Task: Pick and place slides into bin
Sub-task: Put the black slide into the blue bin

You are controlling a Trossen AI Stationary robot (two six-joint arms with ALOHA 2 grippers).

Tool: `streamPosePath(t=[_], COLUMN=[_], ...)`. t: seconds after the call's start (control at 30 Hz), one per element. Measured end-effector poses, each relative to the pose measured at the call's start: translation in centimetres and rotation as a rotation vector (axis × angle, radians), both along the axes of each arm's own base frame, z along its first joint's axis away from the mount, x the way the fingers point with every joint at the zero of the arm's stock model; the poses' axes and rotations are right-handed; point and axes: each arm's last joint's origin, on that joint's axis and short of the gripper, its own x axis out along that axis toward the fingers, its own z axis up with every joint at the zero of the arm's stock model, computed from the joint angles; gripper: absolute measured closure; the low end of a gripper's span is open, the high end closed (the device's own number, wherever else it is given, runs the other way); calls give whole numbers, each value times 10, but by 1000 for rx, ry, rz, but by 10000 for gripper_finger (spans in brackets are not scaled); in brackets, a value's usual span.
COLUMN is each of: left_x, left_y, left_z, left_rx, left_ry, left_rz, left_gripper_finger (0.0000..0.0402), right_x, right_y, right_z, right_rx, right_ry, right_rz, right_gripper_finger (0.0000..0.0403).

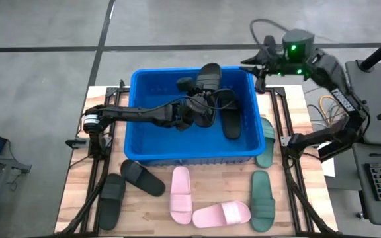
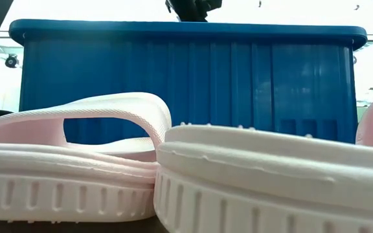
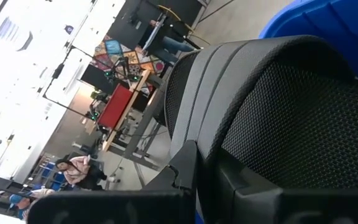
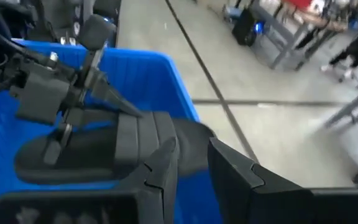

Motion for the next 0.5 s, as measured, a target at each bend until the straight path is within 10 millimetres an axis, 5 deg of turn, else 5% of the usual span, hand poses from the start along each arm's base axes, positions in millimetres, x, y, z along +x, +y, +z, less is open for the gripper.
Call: streamPosePath(t=[0.27, 0.5], left_x=[0, -2], left_y=[0, 1], left_z=[0, 4], left_rx=[0, -2], left_ry=[1, -8], left_rz=[-2, -8], left_gripper_finger=[401, 401], right_x=[13, 19], right_y=[16, 20], right_z=[-39, -77], right_rx=[-148, -21], right_ry=[-133, -84], right_rz=[-54, -61], right_gripper_finger=[322, 321])
